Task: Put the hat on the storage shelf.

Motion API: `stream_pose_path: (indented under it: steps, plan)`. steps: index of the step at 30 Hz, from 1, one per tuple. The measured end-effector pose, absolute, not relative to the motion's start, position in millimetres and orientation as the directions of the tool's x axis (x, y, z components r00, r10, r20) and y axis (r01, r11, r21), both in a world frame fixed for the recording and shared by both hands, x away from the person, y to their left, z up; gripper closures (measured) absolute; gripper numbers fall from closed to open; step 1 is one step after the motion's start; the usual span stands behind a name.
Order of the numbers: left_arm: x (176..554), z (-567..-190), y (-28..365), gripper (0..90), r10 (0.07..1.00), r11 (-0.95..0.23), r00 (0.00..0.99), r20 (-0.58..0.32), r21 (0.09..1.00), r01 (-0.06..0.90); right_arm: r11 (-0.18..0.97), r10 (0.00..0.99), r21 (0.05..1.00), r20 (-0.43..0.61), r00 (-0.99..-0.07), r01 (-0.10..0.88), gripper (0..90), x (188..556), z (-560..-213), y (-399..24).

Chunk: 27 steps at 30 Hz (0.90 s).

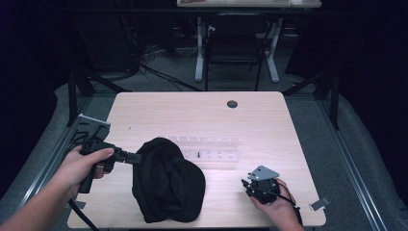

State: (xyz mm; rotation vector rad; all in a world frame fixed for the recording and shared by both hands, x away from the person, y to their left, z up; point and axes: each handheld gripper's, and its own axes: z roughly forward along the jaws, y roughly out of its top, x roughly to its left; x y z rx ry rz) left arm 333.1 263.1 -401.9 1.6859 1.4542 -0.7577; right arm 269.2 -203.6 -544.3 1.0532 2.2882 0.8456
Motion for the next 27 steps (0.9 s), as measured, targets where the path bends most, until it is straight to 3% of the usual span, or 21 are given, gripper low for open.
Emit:
stream_pose_path:
  steps: [8, 27]
  plan:
    - [332, -382, 263, 85.5, 0.464, -0.039, 0.199, -0.863, 0.205, 0.978, 0.51, 0.793, 0.703, -0.162, -0.587, 0.495, 64.1, 269, -544, -204]
    - [338, -342, 273, 85.5, 0.41, 0.056, 0.254, -0.876, 0.303, 0.952, 0.511, 0.795, 0.701, -0.165, -0.584, 0.498, 63.8, 270, -544, -205]
